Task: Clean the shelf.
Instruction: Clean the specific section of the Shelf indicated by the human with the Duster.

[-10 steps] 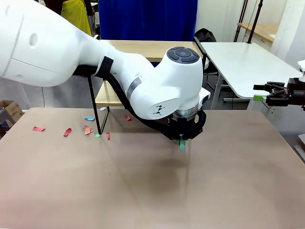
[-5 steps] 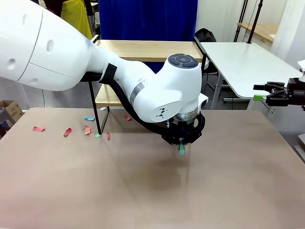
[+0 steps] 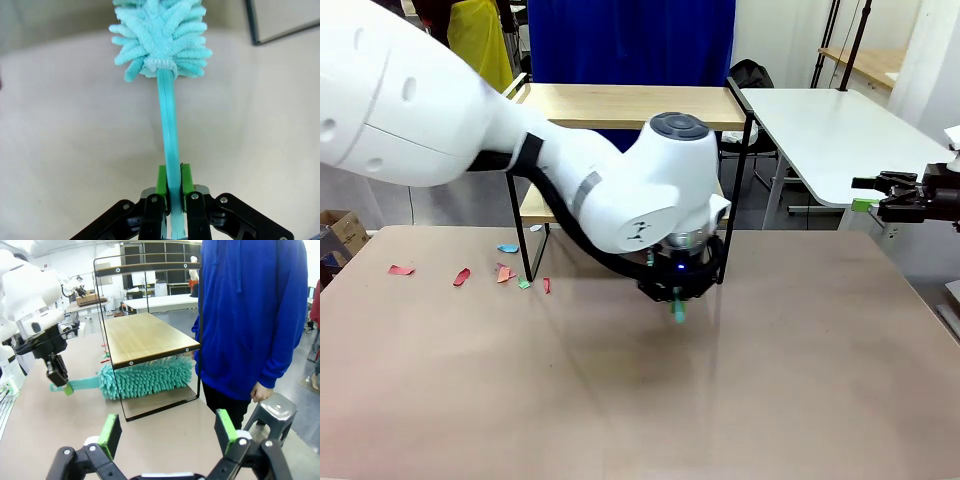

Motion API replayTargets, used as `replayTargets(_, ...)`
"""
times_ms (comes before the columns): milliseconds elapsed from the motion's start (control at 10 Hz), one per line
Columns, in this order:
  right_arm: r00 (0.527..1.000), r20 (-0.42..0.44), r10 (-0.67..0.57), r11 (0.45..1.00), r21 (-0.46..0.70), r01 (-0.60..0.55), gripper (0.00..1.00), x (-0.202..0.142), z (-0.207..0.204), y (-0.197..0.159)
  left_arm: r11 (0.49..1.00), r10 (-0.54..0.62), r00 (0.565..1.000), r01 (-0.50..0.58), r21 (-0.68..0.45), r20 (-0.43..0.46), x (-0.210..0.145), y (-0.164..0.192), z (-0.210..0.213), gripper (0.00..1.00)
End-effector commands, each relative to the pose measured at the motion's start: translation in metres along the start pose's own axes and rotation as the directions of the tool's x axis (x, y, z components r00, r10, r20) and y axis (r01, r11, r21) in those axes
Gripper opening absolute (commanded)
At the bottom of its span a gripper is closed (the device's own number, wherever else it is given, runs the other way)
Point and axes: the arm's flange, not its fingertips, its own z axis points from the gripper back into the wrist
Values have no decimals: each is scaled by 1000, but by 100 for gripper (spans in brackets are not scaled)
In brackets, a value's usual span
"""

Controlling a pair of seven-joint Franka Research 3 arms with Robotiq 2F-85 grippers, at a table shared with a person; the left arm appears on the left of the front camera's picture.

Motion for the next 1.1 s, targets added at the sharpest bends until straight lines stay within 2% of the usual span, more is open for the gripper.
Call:
replayTargets(0, 1000, -25, -10, 1000, -6, 10, 100, 5, -1, 0, 998, 41, 999, -39, 46, -30, -8, 59, 9, 13)
replayTargets(300, 1000, -25, -10, 1000, -6, 10, 100, 5, -1, 0, 985, 147, 988, -141, 95, -52, -20, 139, 7, 13)
replayTargets(500, 1000, -25, -10, 1000, -6, 10, 100, 5, -1, 0, 962, 211, 977, -207, 178, -4, -28, 181, 25, 13)
replayTargets(700, 1000, -25, -10, 1000, -6, 10, 100, 5, -1, 0, 950, 231, 972, -233, 208, 37, -31, 190, 39, 13)
replayTargets(800, 1000, -25, -10, 1000, -6, 10, 100, 5, -1, 0, 952, 214, 976, -218, 213, 43, -30, 185, 40, 13)
replayTargets(900, 1000, -25, -10, 1000, -6, 10, 100, 5, -1, 0, 970, 173, 984, -177, 168, 39, -30, 175, 42, 13)
replayTargets(1000, 1000, -25, -10, 1000, -6, 10, 100, 5, -1, 0, 963, 199, 980, -201, 180, 29, -26, 191, 40, 13)
